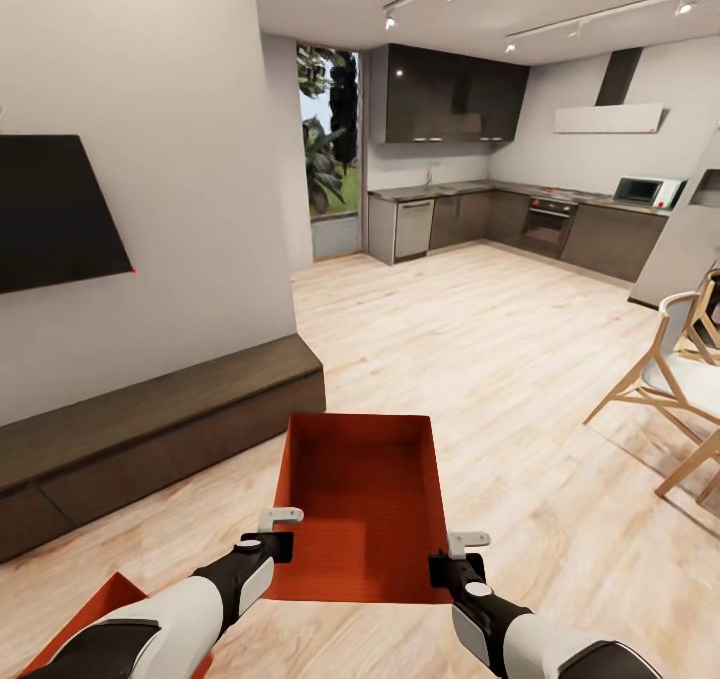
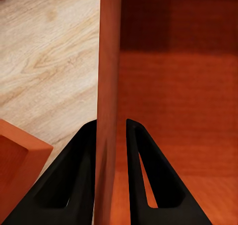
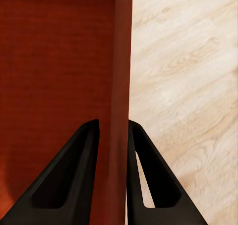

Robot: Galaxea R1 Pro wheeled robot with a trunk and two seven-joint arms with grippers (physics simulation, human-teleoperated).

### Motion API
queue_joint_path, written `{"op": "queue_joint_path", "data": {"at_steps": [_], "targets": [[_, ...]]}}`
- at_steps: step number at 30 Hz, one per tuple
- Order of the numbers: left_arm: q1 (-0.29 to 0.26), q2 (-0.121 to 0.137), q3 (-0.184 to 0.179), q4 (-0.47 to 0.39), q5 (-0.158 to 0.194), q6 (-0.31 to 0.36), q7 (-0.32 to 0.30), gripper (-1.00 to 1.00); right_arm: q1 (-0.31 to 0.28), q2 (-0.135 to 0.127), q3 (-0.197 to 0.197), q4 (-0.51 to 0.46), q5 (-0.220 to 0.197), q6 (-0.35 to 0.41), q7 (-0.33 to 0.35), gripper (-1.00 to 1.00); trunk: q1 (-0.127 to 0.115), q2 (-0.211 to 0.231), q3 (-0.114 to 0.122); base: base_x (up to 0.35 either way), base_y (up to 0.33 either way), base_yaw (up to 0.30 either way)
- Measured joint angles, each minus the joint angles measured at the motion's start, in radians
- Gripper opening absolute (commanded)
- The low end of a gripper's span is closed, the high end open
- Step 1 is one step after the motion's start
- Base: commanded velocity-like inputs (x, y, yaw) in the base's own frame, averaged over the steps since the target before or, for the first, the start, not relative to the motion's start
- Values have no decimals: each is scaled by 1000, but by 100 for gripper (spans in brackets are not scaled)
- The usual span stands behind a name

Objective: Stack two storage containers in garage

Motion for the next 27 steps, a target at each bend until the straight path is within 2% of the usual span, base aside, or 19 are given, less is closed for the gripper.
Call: {"op": "queue_joint_path", "data": {"at_steps": [27], "targets": [[0,0,0,0,0,0,0,-100,0,0,0,0,0,0,0,-100,0,0,44,0,0,0]]}}
